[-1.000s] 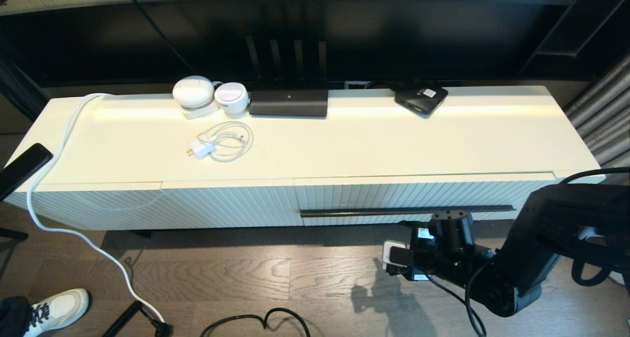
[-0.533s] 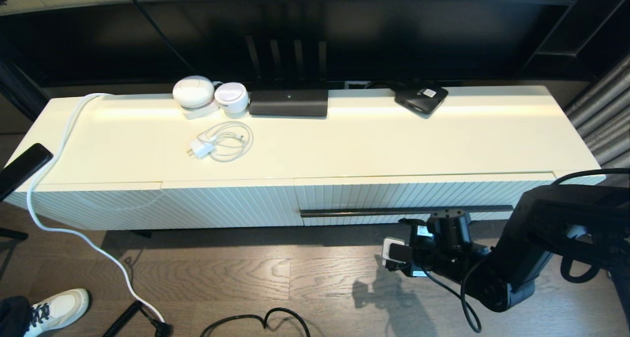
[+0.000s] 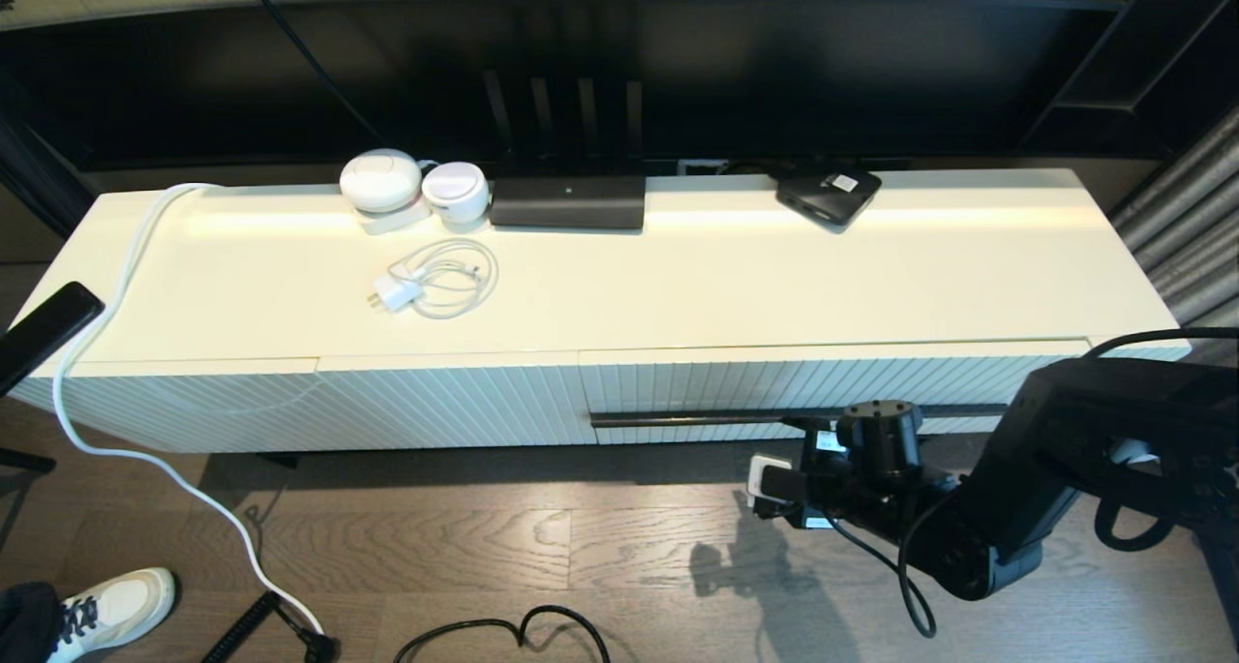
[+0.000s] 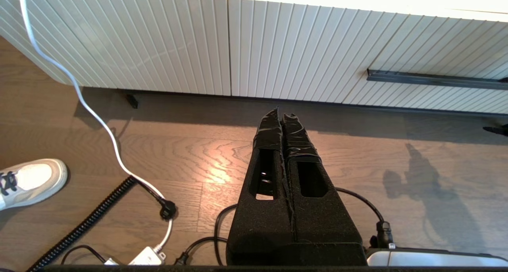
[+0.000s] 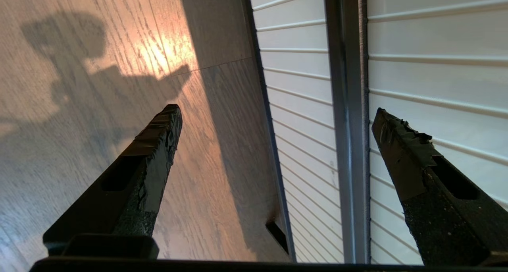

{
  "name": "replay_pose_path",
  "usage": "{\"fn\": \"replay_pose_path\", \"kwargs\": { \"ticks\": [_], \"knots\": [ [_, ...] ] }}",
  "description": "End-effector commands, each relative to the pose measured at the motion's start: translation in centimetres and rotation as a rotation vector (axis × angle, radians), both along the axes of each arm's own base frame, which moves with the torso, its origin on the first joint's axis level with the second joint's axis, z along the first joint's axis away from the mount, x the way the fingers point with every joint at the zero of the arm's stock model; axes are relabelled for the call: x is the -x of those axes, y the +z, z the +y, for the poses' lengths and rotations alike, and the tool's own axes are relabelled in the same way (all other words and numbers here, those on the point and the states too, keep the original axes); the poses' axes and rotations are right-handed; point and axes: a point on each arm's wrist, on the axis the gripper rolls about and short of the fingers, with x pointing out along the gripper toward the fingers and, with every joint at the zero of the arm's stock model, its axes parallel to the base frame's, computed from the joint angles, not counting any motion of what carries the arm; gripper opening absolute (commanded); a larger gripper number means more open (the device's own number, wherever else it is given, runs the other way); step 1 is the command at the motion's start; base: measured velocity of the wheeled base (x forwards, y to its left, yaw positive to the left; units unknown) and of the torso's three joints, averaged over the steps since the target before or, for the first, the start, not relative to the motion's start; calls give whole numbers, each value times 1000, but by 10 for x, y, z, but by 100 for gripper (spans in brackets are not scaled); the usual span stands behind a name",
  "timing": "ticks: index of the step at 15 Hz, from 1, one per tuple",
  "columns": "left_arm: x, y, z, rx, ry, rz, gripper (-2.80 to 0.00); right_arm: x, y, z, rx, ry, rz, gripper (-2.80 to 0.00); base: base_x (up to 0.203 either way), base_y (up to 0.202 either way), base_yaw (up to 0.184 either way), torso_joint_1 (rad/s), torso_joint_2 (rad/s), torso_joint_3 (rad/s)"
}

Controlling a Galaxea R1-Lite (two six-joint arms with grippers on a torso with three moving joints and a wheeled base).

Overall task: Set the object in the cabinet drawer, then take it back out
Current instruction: Open the drawer

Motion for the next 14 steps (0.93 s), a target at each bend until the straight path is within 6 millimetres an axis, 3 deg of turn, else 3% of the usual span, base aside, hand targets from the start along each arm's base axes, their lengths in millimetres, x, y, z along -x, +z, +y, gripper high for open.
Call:
{"fn": "replay_pose_path", "kwargs": {
  "ticks": [1,14],
  "knots": [
    [0,0,0,1,0,-1,-280,-2,1,1,4,4,-14,0,0,0,0,0,0,0],
    [0,0,0,1,0,-1,-280,-19,-16,-3,18,-10,-15,0,0,0,0,0,0,0]
  ]
}}
